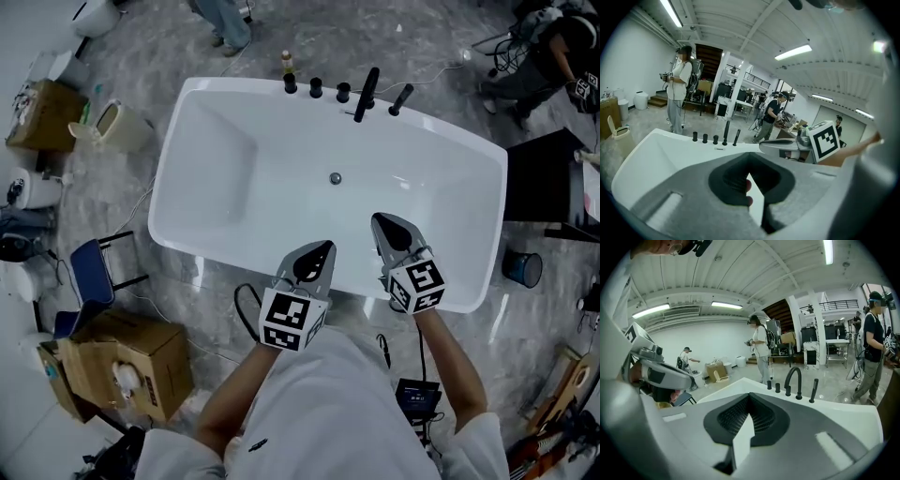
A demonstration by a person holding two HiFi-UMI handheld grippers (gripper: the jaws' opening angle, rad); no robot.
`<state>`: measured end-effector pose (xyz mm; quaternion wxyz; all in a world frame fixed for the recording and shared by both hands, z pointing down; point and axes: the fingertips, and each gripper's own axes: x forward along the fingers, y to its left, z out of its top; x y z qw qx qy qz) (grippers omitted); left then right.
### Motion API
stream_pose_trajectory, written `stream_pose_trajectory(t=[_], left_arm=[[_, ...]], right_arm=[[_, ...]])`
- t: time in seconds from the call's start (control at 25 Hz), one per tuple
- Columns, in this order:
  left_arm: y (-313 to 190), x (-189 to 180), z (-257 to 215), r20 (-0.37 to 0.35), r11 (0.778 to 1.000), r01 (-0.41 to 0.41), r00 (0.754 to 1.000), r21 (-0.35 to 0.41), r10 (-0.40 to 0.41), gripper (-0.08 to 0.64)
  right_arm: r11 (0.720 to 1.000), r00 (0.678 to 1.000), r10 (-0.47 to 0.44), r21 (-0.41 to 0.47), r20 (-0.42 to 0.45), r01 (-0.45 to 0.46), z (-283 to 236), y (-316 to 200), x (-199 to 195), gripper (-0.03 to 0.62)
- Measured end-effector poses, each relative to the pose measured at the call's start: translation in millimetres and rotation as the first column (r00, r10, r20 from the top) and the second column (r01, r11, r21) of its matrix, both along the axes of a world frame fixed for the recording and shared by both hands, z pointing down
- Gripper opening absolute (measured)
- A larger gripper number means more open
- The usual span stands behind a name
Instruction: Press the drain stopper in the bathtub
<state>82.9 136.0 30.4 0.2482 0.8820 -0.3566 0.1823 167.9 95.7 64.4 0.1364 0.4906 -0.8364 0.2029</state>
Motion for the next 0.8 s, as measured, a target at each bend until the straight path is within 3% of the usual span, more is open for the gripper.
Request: stream_pose_trajectory(t=[0.24,0.64,0.8], left_arm=[[23.5,-4.6,-45.2,-0.025,0.999,0.015,1.0,0.04,-0.014,-0.002],[62.4,-13.1,-104.1,-0.053,0.989,0.008,0.999,0.146,0.0,-0.002],[78.1,-14.1,-117.9,-0.058,0.984,0.007,0.998,0.177,0.003,-0.002]], right_arm=[[0.999,0.999,0.021,0.038,0.025,-0.022,-60.1,28.9,1.6,-0.006],[0.983,0.998,0.01,0.181,0.067,-0.022,-143.8,97.4,-27.8,-0.005],[0.979,0.992,0.052,0.19,0.118,-0.074,-157.2,119.1,-39.2,-0.006]])
